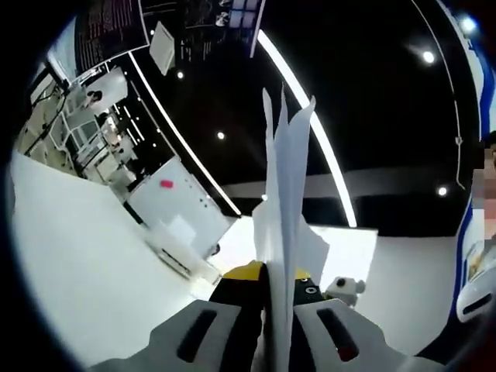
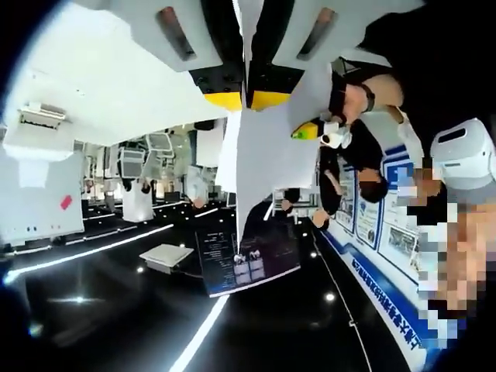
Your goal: Organize the stack of printing papers by aligning and flattening the scattered papers on the table
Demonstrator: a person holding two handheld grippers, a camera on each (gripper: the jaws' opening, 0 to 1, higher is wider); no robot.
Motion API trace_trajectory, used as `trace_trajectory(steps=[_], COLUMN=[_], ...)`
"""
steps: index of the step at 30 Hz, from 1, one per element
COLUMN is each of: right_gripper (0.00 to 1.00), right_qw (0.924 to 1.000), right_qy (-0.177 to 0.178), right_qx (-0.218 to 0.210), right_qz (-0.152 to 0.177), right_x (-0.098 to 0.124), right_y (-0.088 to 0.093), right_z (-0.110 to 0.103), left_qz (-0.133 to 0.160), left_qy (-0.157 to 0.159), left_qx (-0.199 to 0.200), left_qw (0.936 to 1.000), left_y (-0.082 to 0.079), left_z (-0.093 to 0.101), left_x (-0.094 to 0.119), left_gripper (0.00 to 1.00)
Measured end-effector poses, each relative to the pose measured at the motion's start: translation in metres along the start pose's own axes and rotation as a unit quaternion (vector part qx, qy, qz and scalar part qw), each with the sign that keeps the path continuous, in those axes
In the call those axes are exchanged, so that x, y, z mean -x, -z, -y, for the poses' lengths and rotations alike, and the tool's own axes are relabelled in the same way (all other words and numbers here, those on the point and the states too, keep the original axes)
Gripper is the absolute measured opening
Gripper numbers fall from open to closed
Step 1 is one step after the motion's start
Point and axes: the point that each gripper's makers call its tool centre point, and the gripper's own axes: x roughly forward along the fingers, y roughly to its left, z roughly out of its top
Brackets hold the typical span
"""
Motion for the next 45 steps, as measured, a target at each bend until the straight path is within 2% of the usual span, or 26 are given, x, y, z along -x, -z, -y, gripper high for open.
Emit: trace_trajectory(steps=[4,8,10,14,23,27,33,45], right_gripper=[0.0,0.0,0.0,0.0,0.0,0.0,0.0,0.0], right_qw=[0.9998,0.9994,0.9992,0.9981,0.9968,0.9967,0.9967,0.9969], right_qy=[-0.003,0.011,0.018,0.022,0.02,0.016,0.006,-0.016], right_qx=[-0.02,-0.032,-0.036,-0.055,-0.071,-0.073,-0.074,-0.073], right_qz=[0.007,0.005,0.004,0.018,0.03,0.029,0.031,0.025], right_x=[-0.003,-0.008,-0.01,-0.011,-0.013,-0.015,-0.022,-0.041], right_y=[-0.001,0.005,0.008,0.009,0.013,0.014,0.016,0.027], right_z=[0.002,0.011,0.015,0.025,0.029,0.028,0.018,0.004], left_qz=[-0.005,-0.007,-0.005,-0.011,-0.013,-0.015,-0.028,-0.035], left_qy=[-0.009,-0.02,-0.019,-0.012,-0.001,0.009,0.016,0.025], left_qx=[-0.025,-0.04,-0.038,-0.06,-0.08,-0.096,-0.123,-0.12], left_qw=[0.9996,0.999,0.9991,0.998,0.9968,0.9952,0.9919,0.9918], left_y=[0.001,0.005,0.004,0.004,0.006,0.008,0.014,0.018], left_z=[-0.005,-0.014,-0.016,-0.012,-0.009,-0.006,0.0,0.003], left_x=[0.0,-0.001,-0.002,-0.005,-0.006,-0.005,-0.009,-0.01], left_gripper=[0.06,0.06,0.06,0.06,0.11,0.15,0.14,0.14])
